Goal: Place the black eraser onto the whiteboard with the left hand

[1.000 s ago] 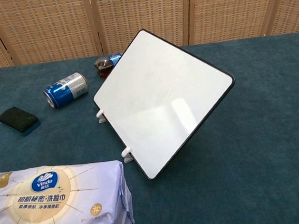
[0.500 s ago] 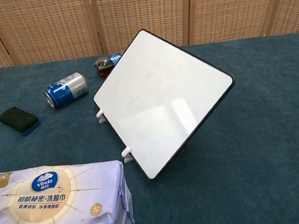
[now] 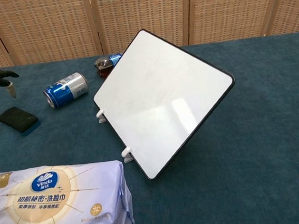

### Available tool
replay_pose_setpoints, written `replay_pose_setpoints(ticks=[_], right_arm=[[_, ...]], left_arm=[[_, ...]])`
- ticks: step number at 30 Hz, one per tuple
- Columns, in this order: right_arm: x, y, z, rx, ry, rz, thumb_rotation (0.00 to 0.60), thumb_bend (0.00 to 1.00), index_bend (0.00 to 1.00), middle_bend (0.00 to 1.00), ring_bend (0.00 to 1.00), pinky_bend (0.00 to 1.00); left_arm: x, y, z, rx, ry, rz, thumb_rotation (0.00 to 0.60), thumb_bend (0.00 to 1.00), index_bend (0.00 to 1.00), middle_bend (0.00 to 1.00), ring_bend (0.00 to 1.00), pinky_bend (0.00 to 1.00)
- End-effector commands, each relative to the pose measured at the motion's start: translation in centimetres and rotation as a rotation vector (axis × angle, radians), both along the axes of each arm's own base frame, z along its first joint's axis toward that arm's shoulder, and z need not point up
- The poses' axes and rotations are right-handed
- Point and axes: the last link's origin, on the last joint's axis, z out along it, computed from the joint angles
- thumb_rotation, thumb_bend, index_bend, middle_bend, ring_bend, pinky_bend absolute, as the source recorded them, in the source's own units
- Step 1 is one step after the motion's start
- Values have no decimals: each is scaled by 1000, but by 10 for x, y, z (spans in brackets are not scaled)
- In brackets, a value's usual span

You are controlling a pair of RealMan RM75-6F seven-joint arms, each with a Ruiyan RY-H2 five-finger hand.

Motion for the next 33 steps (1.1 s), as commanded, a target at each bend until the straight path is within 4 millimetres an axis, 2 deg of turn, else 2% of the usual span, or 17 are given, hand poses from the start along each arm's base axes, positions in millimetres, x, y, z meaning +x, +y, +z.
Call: replay_pose_setpoints(ticks=[1, 13, 25, 33], right_arm=[[-1, -1, 0, -5, 4, -5, 600, 53, 0, 0, 0, 0], [-4, -2, 0, -14, 2, -12, 600, 53, 0, 0, 0, 0], [-1, -3, -3, -8, -1, -1, 600, 53, 0, 0, 0, 0], [-1, -3, -3, -10, 1, 6, 600, 53, 0, 0, 0, 0]], left_arm=[[3, 4, -11, -24, 0, -5, 600, 197, 280, 0, 0, 0], [2, 8, -32, -69, 33, -14, 600, 201, 280, 0, 0, 0], [2, 8, -36, -77, 34, -12, 600, 214, 286, 0, 0, 0], [1, 6, -39, -78, 27, -6, 600, 248, 332, 0, 0, 0]])
